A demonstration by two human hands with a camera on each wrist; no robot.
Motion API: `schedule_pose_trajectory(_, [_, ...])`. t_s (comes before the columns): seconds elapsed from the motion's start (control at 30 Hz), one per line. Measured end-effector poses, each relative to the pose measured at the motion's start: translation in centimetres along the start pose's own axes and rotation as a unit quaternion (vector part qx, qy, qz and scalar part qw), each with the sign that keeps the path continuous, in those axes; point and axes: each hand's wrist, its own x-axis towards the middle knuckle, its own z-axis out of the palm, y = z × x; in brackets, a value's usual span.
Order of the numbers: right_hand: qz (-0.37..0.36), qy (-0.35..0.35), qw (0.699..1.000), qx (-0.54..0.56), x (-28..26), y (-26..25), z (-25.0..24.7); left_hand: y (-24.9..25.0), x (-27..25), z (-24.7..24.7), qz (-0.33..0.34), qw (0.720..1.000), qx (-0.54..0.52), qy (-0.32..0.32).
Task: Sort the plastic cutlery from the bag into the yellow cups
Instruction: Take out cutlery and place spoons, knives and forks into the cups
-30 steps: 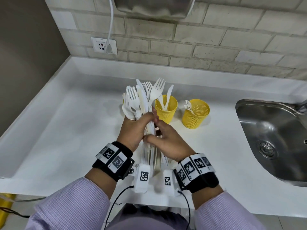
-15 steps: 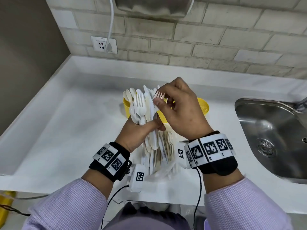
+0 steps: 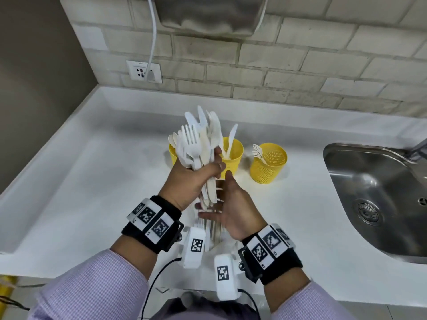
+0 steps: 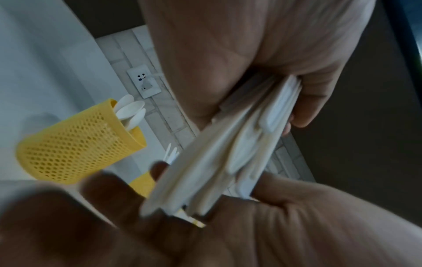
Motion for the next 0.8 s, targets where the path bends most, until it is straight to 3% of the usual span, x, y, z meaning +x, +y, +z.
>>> schedule_pose_trajectory(0.07, [0.006,-0.056,0.995,0.082,-0.2,-0.2,0.2,-0.3,-0.2,0.8,-0.007,0.999,0.035,0.004])
schedule_pose_trajectory(0.17, [-0.008,-0.080,0.983,0.162,0.1,-0.8,-0.2,-0.9,-0.5,1.5,-0.015,0.998,0.058,0.017])
schedule_pose_trajectory(0.4, [-0.080,-0.003,0.971,0.225,1.4,0.0,-0.1,-2.7,-0.5,3.4,0.010,0.992,0.107,0.072])
schedule_pose_trajectory(0.57, [-0.126,0.050,0.974,0.180,1.7,0.1,0.1,-2.8,-0.6,3.4,0.010,0.991,0.131,0.040])
schedule_pose_trajectory(0.8, [-0.086,0.054,0.976,0.193,2.3,0.5,1.5,-2.6,-0.4,2.0,0.023,0.991,0.115,0.060])
